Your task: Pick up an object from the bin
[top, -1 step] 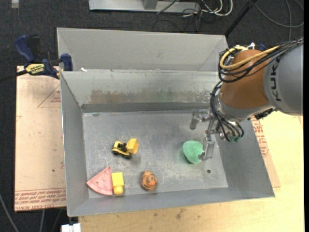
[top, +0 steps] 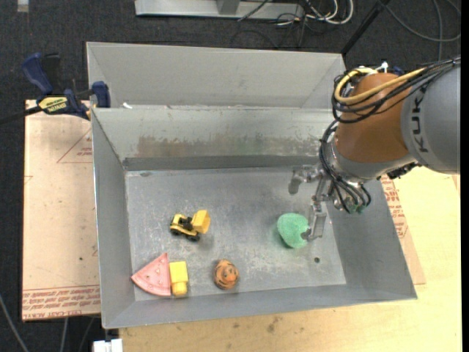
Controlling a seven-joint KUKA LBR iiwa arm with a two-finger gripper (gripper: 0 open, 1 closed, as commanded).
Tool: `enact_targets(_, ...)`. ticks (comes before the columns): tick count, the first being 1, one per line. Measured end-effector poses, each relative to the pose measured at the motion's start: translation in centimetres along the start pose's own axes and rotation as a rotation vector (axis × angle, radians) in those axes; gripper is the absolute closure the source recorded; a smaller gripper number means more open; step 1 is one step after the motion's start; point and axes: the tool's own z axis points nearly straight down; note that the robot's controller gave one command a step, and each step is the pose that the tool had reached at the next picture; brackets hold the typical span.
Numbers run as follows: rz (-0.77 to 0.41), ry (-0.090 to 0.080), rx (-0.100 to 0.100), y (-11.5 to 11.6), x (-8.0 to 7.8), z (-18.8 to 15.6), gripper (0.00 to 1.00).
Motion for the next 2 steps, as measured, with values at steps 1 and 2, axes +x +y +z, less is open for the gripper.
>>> enact_targets(1, -0.053, -0.005, 0.001, -0.3, 2.0, 3.7, 0.00)
enact_targets(2, 0.032, -0.002, 0.000, -1.1, 0.6, 6.4, 1.00)
